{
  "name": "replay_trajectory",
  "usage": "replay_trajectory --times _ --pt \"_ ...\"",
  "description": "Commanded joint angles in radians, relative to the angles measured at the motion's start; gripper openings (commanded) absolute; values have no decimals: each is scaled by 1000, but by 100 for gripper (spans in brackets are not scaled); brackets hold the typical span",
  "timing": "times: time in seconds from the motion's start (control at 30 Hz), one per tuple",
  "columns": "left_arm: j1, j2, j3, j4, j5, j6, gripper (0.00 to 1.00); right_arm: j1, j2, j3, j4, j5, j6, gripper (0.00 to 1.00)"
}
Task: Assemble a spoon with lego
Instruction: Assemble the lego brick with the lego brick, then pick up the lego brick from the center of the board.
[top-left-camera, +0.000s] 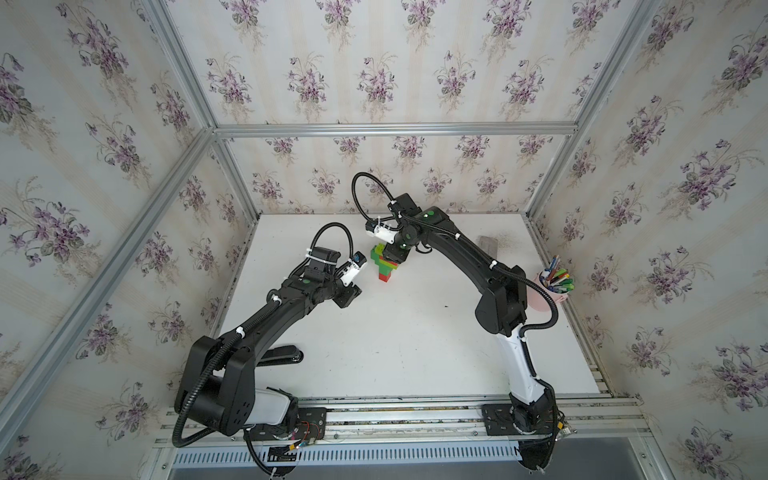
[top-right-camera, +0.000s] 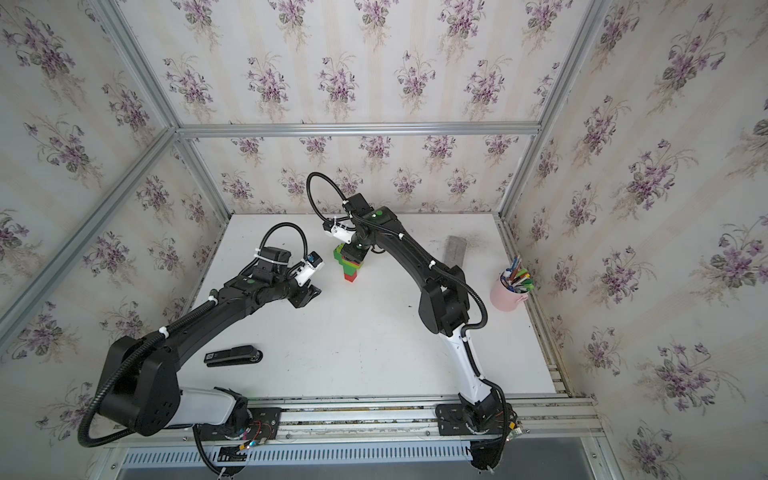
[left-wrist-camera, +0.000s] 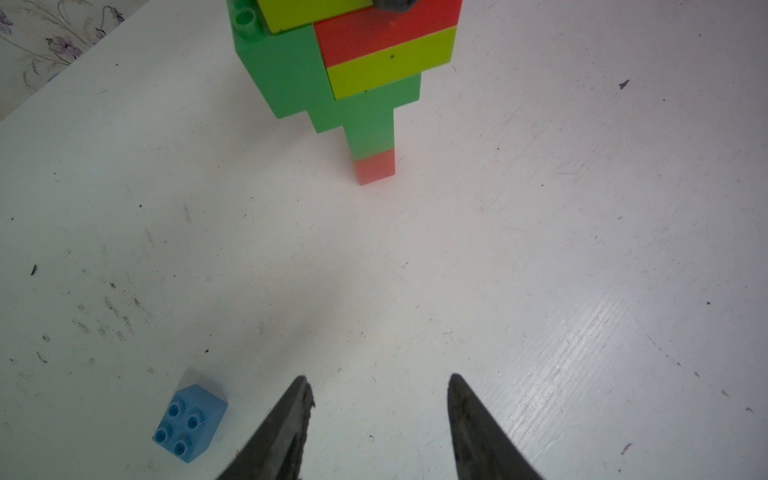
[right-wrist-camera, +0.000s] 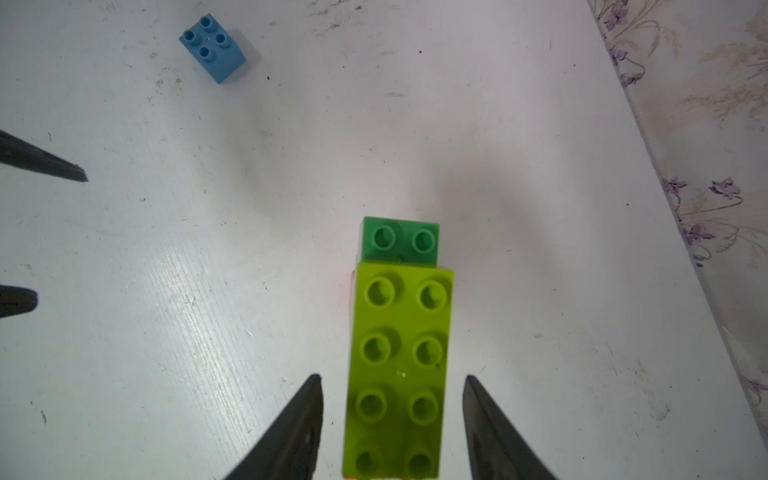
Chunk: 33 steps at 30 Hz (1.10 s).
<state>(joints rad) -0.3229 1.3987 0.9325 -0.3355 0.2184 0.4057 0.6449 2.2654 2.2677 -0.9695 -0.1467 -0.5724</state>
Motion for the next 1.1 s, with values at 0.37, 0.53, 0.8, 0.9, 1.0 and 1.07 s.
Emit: replay_trajectory --times 0.37,0.53,0.8,0.9,1.0,1.07 --pt "69 8 173 -277 -106 -101 64 3 -56 6 -25 -26 -2 67" --pt "120 113 281 -409 -227 -186 66 4 -99 7 -18 -48 -4 72" --pt "197 369 410 -471 -242 -333 66 1 -183 -5 -17 -37 -4 77" --pt "210 444 460 -468 -252 -365 65 -2 -207 -30 -17 -30 -8 78" --pt "224 503 504 -467 -265 -382 65 -8 -229 -58 -16 -30 -7 78" --pt "230 532 525 -466 -273 -390 64 -13 -240 -75 -15 -30 -8 78"
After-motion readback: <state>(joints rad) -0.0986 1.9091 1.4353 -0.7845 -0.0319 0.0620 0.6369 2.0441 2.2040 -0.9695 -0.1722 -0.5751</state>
